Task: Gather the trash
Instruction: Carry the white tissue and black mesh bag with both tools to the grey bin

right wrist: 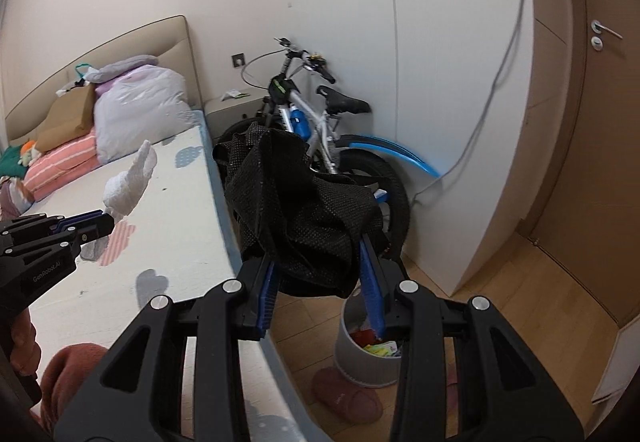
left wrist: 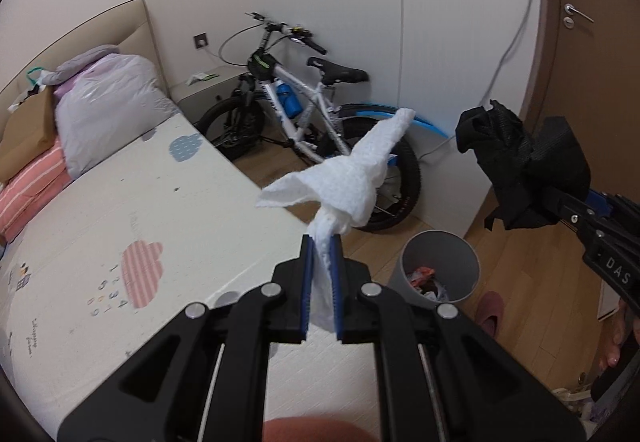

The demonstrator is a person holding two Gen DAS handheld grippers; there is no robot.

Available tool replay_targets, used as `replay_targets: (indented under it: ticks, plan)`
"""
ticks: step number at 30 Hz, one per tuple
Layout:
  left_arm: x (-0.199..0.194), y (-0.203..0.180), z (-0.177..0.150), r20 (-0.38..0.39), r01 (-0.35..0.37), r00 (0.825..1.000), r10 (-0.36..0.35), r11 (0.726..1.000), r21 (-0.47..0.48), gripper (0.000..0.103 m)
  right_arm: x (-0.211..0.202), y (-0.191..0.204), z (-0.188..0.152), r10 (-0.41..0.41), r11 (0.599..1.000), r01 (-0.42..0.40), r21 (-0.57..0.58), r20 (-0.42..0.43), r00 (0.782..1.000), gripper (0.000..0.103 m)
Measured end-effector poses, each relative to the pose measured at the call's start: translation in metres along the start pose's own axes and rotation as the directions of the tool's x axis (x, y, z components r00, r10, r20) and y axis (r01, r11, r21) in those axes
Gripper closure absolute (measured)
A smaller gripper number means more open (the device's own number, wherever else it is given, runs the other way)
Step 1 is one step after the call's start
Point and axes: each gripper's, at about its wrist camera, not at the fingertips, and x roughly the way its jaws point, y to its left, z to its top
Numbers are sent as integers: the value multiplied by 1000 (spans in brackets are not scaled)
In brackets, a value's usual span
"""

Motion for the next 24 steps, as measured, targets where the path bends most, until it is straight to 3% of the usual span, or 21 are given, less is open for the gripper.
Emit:
replay_targets:
  ticks: [7, 15, 17, 18, 19, 24]
  plan:
    - [66, -39, 21, -53, 94, 994, -90, 993, 65, 94, 56, -62, -6, -71, 994, 76, 81, -65, 995, 68]
    - [125, -59, 22, -127, 134, 985, -120, 985, 108, 94, 127, -87, -11, -106, 983, 125, 135, -137, 985, 67]
    - [136, -61, 21, -141, 138, 982, -122, 984, 112, 94, 140, -90, -13, -102, 980, 126, 153, -154, 983, 58]
    - [141, -63, 20, -150, 140, 981, -122, 984, 114, 94, 148, -92, -14, -106, 979, 132, 157, -166, 980, 44]
    - [147, -64, 19, -157, 143, 980, -124, 983, 114, 94, 151, -93, -15, -115, 978, 142, 155, -167, 979, 37]
    - [168, -75, 18, -189, 160, 973, -134, 979, 126, 94, 164, -98, -22, -146, 974, 174, 143, -183, 972, 37]
